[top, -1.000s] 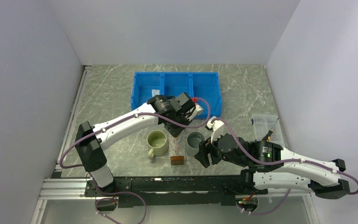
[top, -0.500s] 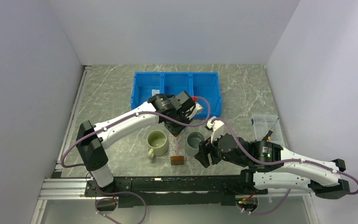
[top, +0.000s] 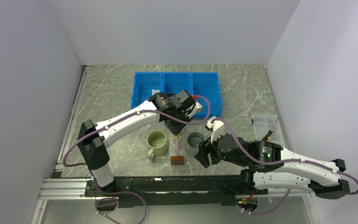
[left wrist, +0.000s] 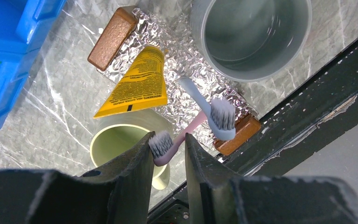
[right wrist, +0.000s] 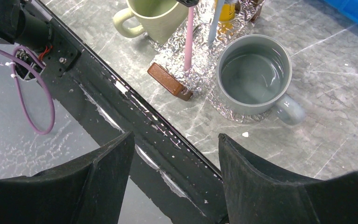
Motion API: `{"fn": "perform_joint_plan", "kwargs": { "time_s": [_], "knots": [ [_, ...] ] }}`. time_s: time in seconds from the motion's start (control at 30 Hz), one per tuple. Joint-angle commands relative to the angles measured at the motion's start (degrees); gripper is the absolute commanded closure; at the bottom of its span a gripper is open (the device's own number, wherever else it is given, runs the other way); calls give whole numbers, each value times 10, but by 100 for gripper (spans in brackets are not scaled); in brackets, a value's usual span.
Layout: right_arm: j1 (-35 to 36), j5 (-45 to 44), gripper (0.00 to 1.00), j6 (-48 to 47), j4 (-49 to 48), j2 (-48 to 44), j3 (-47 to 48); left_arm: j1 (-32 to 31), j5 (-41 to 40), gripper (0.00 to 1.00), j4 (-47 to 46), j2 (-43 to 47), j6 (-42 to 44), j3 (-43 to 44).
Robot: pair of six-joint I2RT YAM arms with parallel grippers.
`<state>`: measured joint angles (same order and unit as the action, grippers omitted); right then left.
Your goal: Prepare toiletry sets of a toothbrush and toothpaste on the tray
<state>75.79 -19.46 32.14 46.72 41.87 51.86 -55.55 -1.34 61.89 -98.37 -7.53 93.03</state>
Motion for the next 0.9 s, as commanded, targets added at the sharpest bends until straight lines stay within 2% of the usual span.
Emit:
{"fn": "perform_joint_plan", "kwargs": {
  "time_s": [0.0, 0.87],
  "knots": [
    [1, -11, 32, -4, -10, -10, 3, 5, -1, 65, -5, -1, 9, 25],
    [1, -15, 30, -8, -15, -2, 6, 18, -27, 58, 5, 16, 18, 52]
  ]
}}
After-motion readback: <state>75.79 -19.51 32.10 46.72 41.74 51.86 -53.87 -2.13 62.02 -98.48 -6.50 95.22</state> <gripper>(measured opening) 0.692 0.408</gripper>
